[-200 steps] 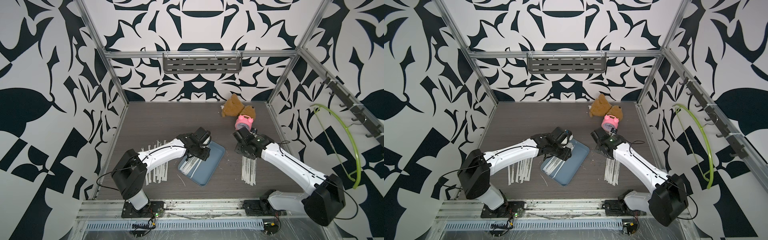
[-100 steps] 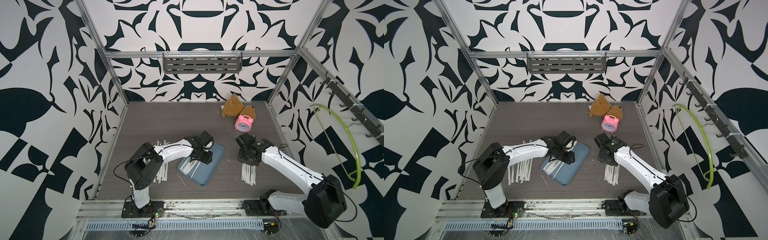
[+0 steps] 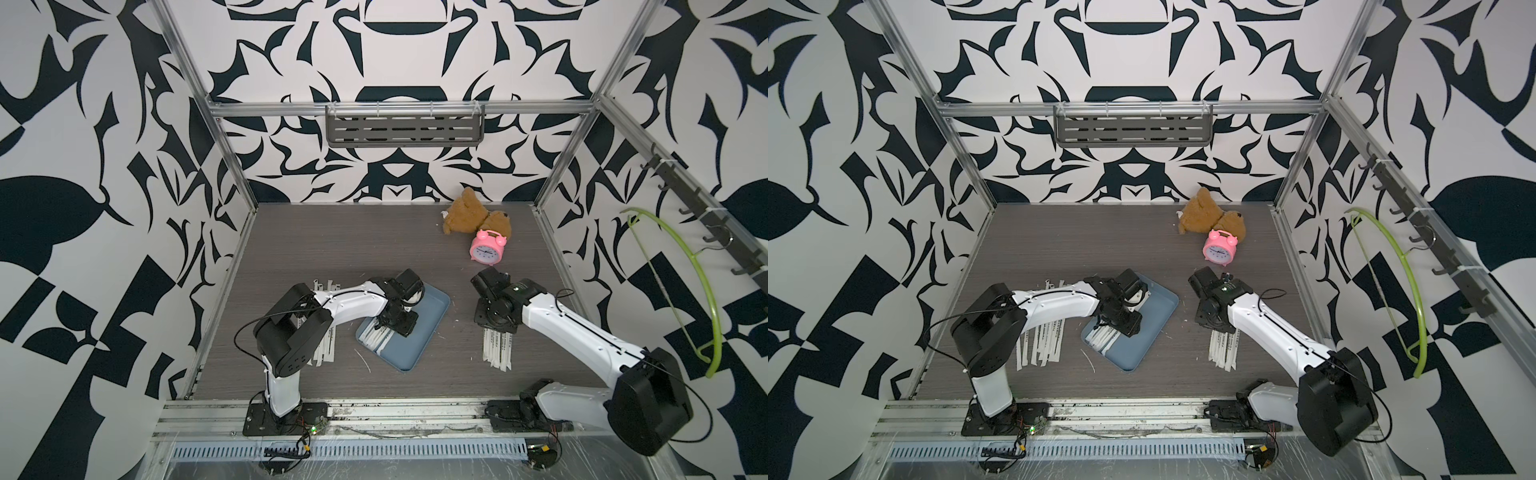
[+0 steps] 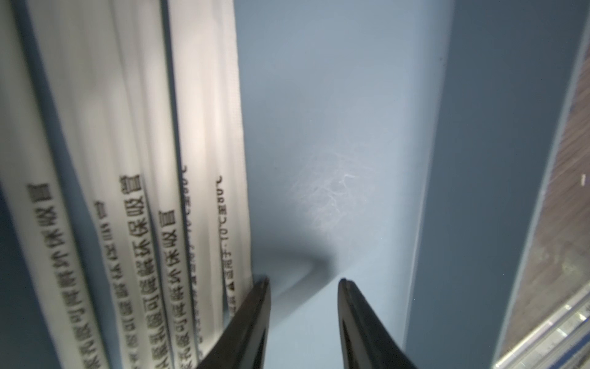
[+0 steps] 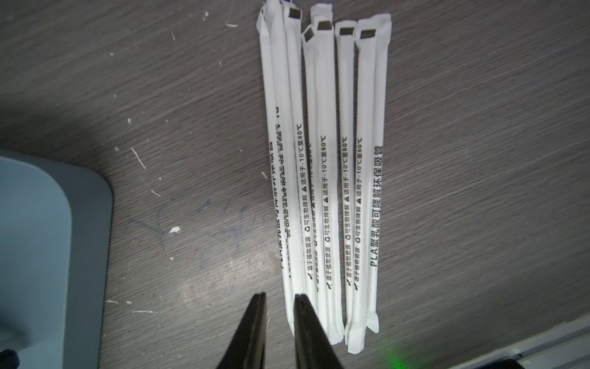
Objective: Put the straws into the storage box
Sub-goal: Pick up the straw from the center of the board.
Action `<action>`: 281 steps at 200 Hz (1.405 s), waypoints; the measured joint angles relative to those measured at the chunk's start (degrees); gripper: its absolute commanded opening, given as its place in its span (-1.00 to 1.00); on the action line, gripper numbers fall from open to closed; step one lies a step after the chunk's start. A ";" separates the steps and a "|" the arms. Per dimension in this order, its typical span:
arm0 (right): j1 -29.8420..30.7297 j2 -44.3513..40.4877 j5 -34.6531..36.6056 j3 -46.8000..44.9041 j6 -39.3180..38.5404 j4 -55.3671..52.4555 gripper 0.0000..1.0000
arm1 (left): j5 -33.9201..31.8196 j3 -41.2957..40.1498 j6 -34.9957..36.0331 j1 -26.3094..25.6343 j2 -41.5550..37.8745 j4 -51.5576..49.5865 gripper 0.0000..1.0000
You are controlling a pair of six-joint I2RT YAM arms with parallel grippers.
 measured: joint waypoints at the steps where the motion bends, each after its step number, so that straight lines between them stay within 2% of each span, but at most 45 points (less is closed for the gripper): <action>1: 0.00 0.02 0.00 0.00 -0.02 0.00 -0.57 | 0.00 0.00 0.02 0.00 0.00 -0.02 -0.19; 38: -2.23 0.07 0.07 -0.09 -1.22 -0.13 -0.60 | -0.11 0.11 0.15 0.00 -0.96 -1.88 -0.18; 71: -5.99 1.53 -0.15 -0.28 -3.98 -0.46 -0.63 | 0.37 1.25 -0.02 0.00 -5.51 -2.89 -0.16; 110: -6.47 7.89 -4.07 0.11 -7.26 1.31 -0.45 | -3.17 2.03 -0.79 0.55 -12.66 -2.78 0.03; 134: -6.47 12.07 -5.64 1.81 -9.22 2.89 -0.42 | -6.58 0.04 -2.43 3.28 -16.57 -1.68 0.12; 172: -6.69 18.14 -6.78 4.11 -11.76 6.25 -0.47 | -9.81 -4.59 -3.61 9.29 -22.29 -0.87 0.14; 212: -7.65 20.74 -6.82 4.22 -12.52 7.17 -0.47 | -10.38 -5.46 -3.54 10.49 -22.86 -0.87 0.14; 281: -8.79 17.57 -6.47 4.79 -13.07 6.54 -0.46 | -10.29 -5.46 -3.23 10.62 -21.51 -0.79 0.14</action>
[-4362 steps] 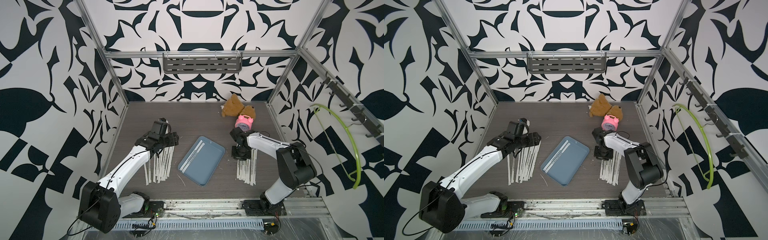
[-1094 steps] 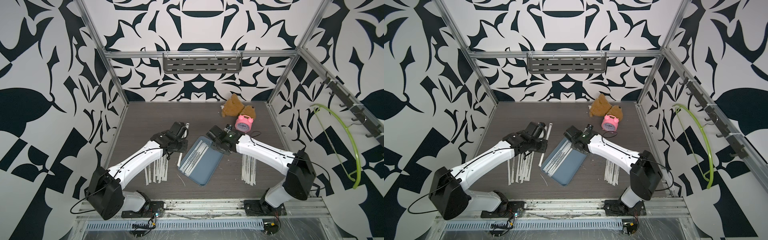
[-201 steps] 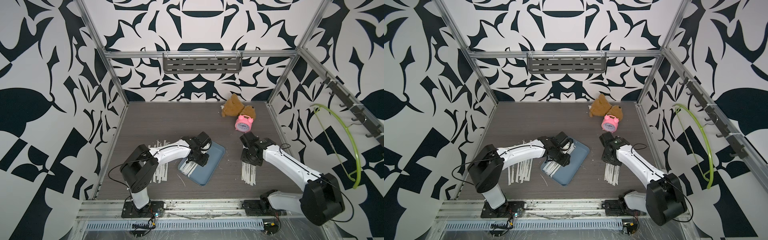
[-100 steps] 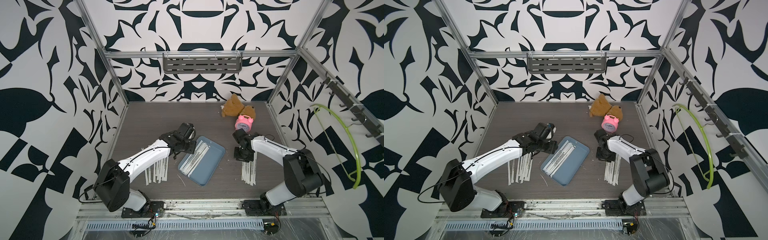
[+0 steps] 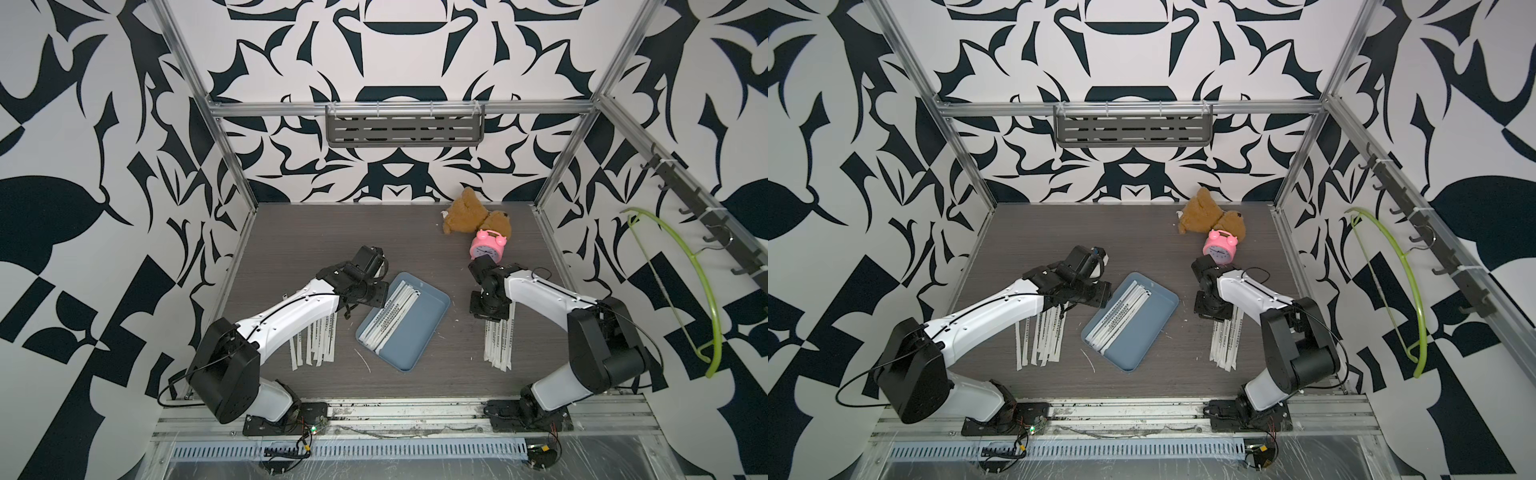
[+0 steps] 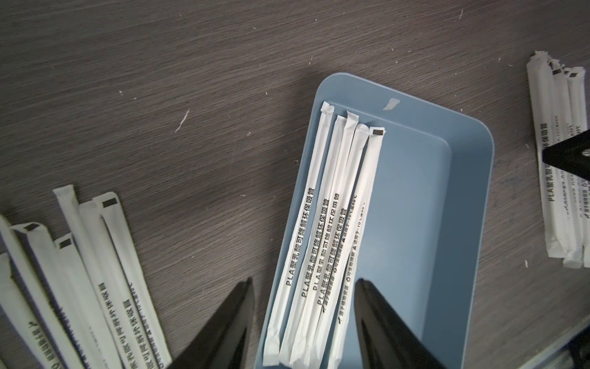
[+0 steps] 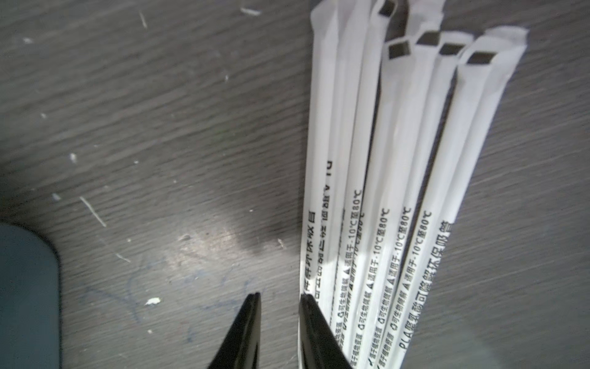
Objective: Put the straws into the storage box
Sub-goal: Pick up the straw from the center of the board, then place the straw in the storage box.
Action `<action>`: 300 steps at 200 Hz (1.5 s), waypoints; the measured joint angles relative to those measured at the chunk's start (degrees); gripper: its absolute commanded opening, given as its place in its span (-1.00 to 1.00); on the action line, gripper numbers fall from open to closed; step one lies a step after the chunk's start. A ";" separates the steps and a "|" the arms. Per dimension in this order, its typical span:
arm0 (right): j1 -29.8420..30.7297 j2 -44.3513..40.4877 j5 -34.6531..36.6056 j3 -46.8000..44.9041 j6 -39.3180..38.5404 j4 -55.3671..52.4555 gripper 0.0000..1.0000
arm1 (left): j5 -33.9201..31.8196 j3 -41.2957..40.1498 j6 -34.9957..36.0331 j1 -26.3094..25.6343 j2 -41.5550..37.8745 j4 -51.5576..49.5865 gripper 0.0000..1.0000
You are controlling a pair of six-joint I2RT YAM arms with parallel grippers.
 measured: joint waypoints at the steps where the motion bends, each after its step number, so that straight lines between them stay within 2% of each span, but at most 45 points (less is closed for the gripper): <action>1: -0.02 0.02 0.00 0.00 -0.02 0.02 -0.46 | 0.00 0.00 0.00 0.00 0.04 0.00 0.14; 48: -1.99 2.14 0.00 -0.11 -0.61 0.85 -0.46 | -0.09 0.09 0.37 0.33 1.44 -0.04 0.13; 128: -2.23 2.95 -1.77 -1.92 -1.29 3.72 -0.70 | 0.59 2.78 0.26 1.79 3.28 0.11 0.13; 251: -0.09 -4.33 -15.26 -5.66 1.84 9.90 -0.84 | 2.64 2.84 -0.72 1.79 5.01 0.15 0.12; 300: -0.09 -4.04 -16.22 -8.94 2.71 10.86 -0.79 | 2.62 2.64 -1.18 1.79 4.96 0.66 0.12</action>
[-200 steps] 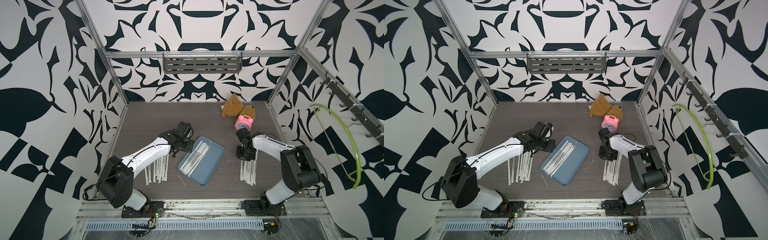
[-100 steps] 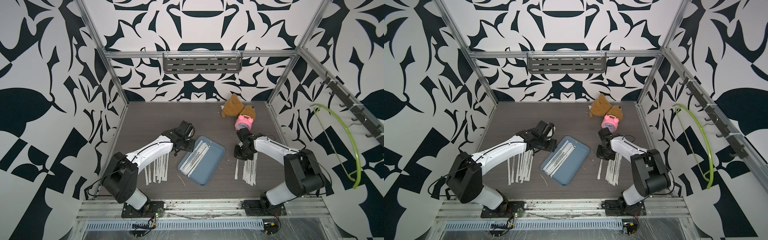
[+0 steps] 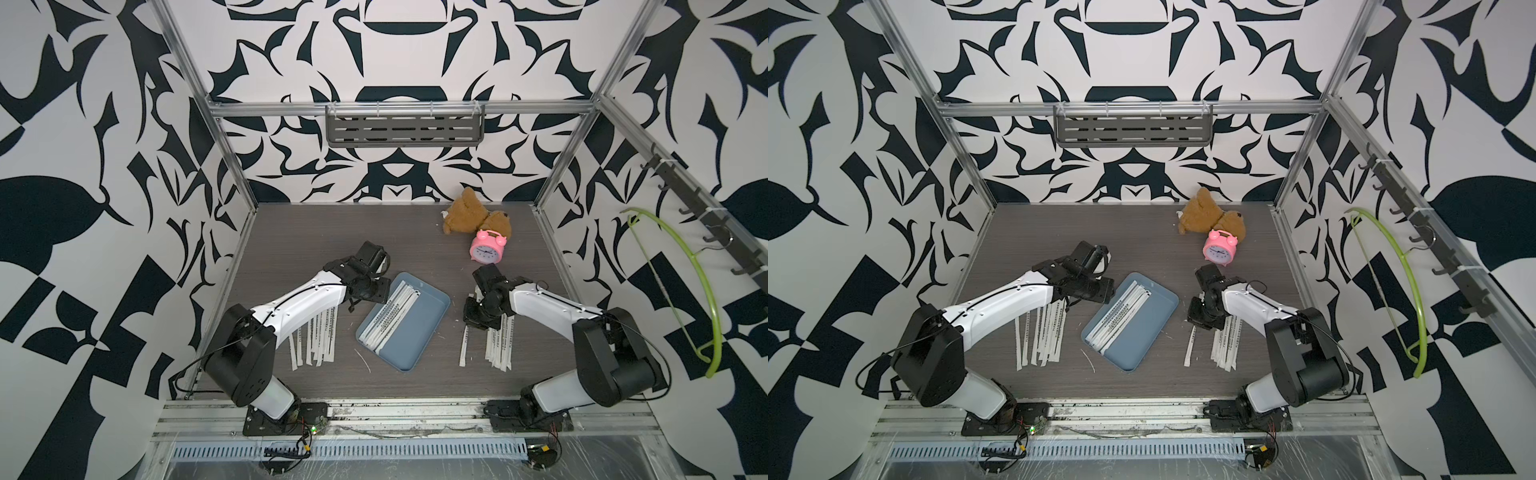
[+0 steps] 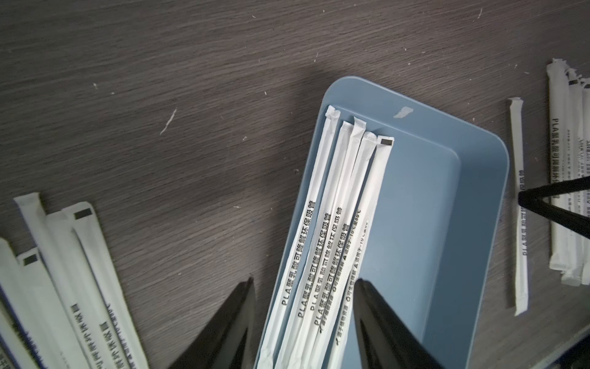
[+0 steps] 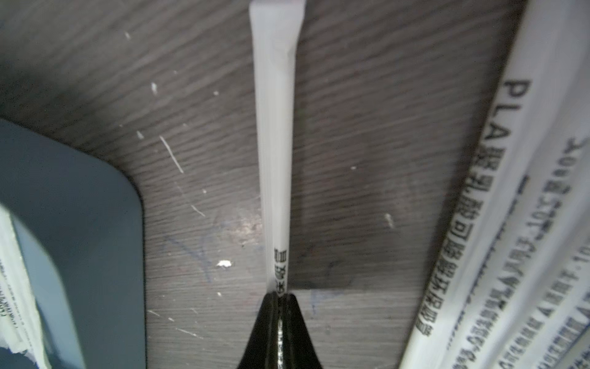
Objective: Put the straws into the storage box
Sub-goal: Place the straw in the storage box.
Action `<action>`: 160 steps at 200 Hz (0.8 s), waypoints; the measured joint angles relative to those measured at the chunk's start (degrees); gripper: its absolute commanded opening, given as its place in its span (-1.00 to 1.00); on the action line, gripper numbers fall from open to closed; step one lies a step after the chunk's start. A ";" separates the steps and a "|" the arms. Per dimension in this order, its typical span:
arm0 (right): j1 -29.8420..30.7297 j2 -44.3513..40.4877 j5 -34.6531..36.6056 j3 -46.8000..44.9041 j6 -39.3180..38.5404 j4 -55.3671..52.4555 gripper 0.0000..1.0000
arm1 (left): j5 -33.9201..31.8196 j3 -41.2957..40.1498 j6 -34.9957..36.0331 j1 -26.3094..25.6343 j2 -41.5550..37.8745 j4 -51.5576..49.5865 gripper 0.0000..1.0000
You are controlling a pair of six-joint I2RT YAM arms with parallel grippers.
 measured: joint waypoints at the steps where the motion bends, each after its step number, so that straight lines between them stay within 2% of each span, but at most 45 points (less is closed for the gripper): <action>1: 0.00 0.02 0.02 0.00 0.00 0.00 -0.79 | 0.00 0.00 0.00 0.00 0.00 0.02 0.12; 37: 0.00 1.44 0.66 0.00 0.55 0.44 -0.60 | -0.02 -0.90 -0.02 0.00 -0.13 0.68 0.12; 87: 0.17 2.40 1.88 0.87 2.12 0.26 -0.57 | -0.04 -2.67 -0.02 0.00 -2.10 1.01 0.12; 125: 1.20 3.78 3.69 2.38 3.23 -0.42 -0.77 | -0.07 -4.20 -0.02 0.00 -3.48 2.08 0.12; 160: 3.34 1.57 4.79 2.38 4.70 -1.36 -0.83 | -0.44 -6.86 0.04 0.04 -5.09 3.19 0.13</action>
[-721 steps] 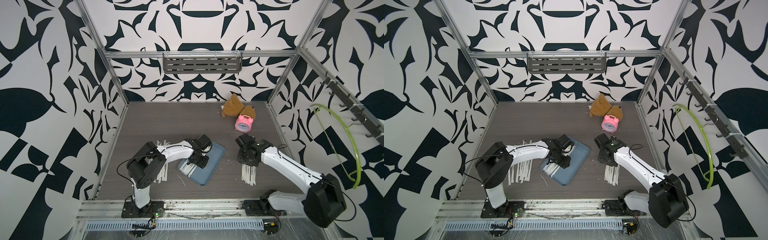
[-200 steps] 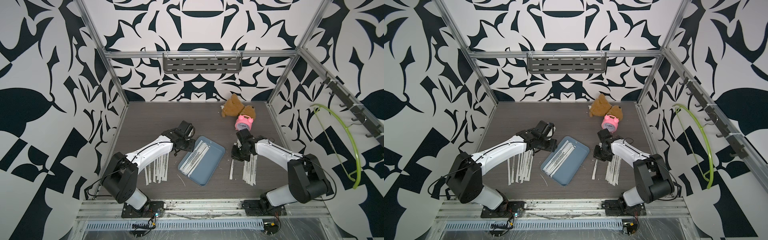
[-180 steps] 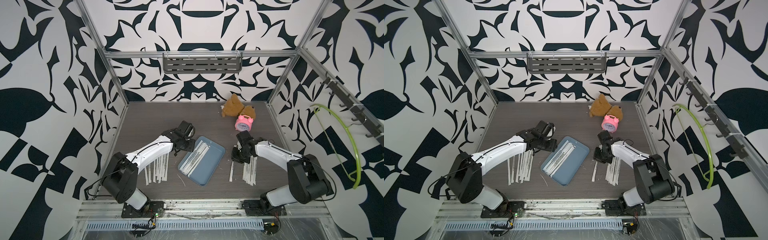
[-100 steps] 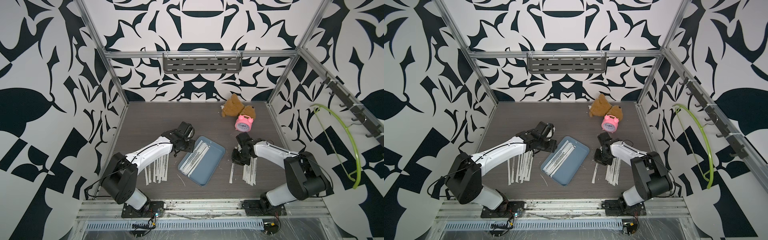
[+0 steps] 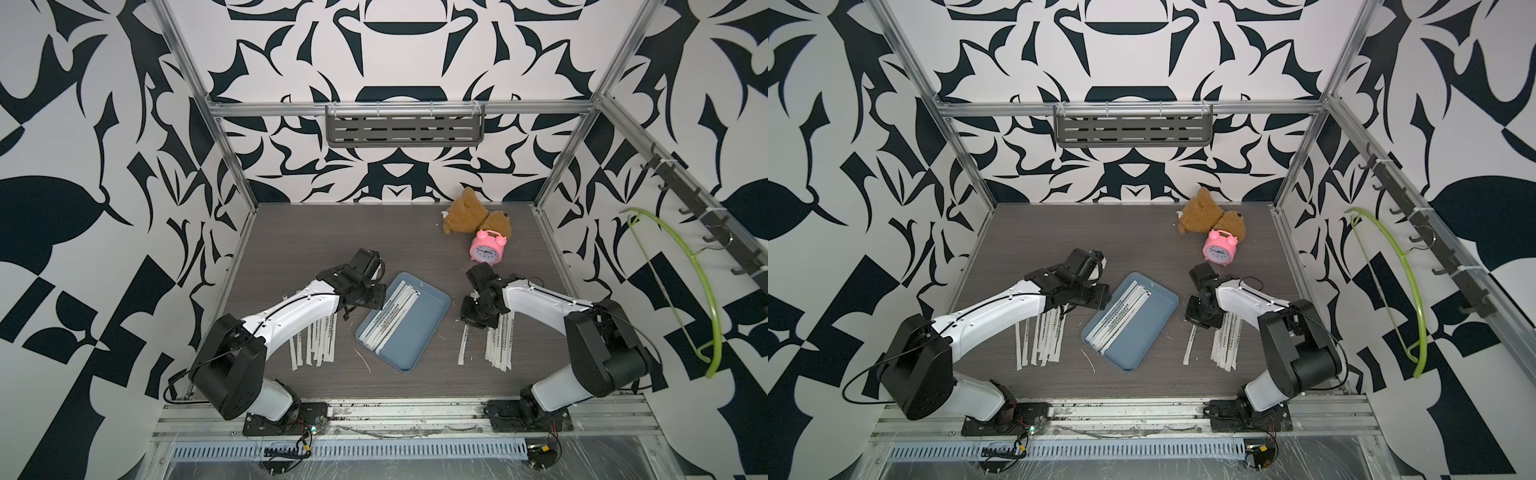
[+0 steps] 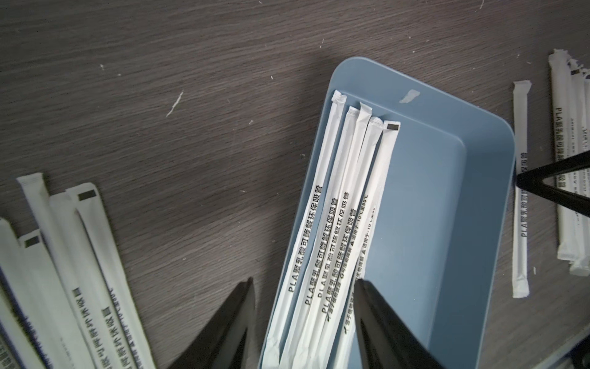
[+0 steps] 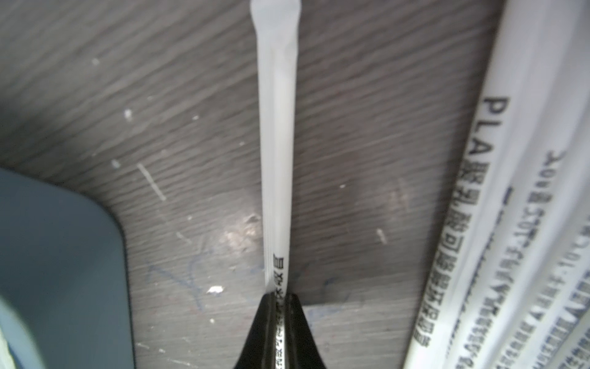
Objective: Put the straws into the storage box
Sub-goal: Place the straw in the storage box.
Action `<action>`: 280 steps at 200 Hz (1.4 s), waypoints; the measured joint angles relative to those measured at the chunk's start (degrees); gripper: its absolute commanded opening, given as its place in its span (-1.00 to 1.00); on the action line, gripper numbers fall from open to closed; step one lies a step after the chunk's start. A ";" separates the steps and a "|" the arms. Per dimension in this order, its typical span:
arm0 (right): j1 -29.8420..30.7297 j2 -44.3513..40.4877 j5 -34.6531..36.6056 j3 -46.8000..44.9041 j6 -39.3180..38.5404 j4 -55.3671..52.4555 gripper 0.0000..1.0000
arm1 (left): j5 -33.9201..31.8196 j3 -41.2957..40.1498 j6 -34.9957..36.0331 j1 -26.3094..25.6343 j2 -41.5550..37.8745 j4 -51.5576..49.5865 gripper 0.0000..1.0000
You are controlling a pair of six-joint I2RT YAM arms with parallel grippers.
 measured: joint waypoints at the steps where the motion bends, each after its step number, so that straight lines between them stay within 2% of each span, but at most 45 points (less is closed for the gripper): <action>1: 0.02 -0.11 0.02 0.00 0.04 -0.04 -0.83 | -0.02 -0.04 -0.02 0.02 -0.02 0.02 0.13; 45: 4.15 -8.41 1.73 1.60 5.60 -5.31 -0.84 | -0.04 -1.40 0.42 1.05 -1.31 0.76 0.13; 73: 13.14 -11.69 4.63 5.99 14.19 -7.78 -0.85 | 0.28 -2.16 0.61 2.51 -2.36 1.75 0.13; 94: 20.96 -10.34 8.48 9.92 21.38 -6.19 -0.88 | 1.14 -3.48 0.11 4.31 -3.48 2.58 0.12; 121: 26.47 -4.48 13.94 12.04 29.24 0.24 -0.88 | 2.14 -5.35 -0.63 5.88 -4.72 2.71 0.12; 176: 30.14 7.80 16.94 12.02 40.26 9.60 -0.90 | 3.23 -7.17 -0.74 6.03 -5.97 2.95 0.13; 249: 32.13 10.86 15.91 12.00 47.84 14.86 -0.91 | 3.28 -7.80 -1.11 6.03 -6.88 2.93 0.13; 280: 32.15 12.74 13.97 12.00 49.16 15.39 -0.80 | 3.30 -7.80 -1.11 6.03 -6.91 2.93 0.13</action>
